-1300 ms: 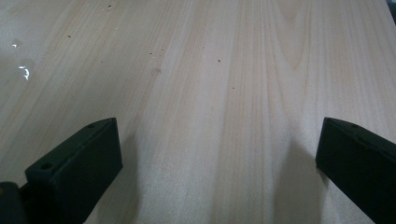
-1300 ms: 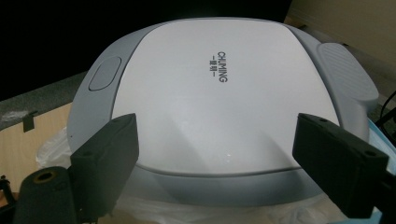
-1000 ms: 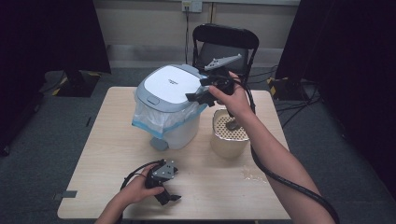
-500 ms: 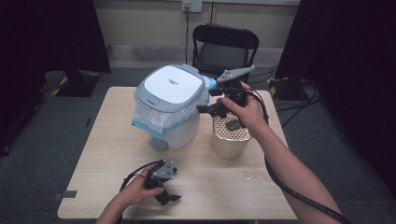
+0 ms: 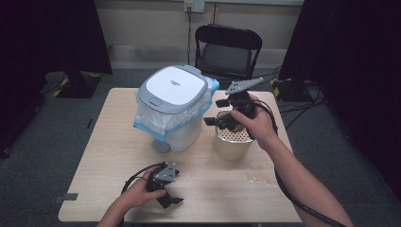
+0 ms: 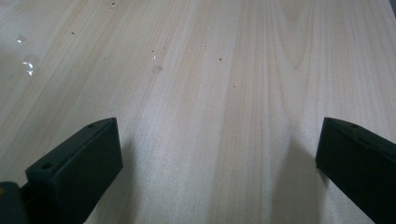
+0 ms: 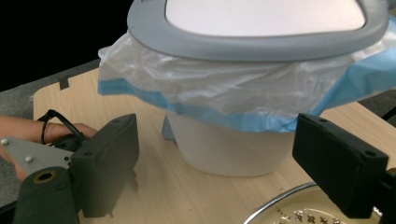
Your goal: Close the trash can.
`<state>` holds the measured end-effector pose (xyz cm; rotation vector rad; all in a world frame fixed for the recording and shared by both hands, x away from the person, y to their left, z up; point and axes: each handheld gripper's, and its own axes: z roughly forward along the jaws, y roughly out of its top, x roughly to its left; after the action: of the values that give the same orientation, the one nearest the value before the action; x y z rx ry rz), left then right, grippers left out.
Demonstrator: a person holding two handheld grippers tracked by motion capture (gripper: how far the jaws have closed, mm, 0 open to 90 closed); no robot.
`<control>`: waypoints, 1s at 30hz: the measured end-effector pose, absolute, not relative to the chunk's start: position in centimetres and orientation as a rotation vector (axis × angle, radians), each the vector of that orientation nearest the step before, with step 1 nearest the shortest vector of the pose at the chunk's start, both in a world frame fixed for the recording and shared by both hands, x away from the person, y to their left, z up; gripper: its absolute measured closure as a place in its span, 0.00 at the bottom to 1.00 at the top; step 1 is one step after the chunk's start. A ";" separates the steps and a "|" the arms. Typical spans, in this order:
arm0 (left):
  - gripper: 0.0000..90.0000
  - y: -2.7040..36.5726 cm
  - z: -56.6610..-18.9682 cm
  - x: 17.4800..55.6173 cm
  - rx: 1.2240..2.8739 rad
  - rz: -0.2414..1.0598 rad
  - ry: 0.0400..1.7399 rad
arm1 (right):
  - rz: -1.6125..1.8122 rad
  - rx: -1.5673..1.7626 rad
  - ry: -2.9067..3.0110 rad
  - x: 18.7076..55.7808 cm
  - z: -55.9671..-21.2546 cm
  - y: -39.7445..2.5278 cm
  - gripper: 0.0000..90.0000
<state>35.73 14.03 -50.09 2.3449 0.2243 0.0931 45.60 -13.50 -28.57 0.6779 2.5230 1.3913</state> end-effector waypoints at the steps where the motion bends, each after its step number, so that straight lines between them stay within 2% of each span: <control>1: 0.00 14.0 -50.1 35.7 2.345 0.093 0.225 | 1.393 0.678 2.525 45.5 -28.7 -13.5 0.16; 30: 0.00 14.0 -50.1 35.8 2.341 0.099 0.217 | 1.372 0.638 2.625 42.7 -34.0 -14.5 0.16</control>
<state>35.77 14.04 -50.14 2.3410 0.2173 0.0988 42.70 -14.48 -33.99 0.6382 2.6248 1.3717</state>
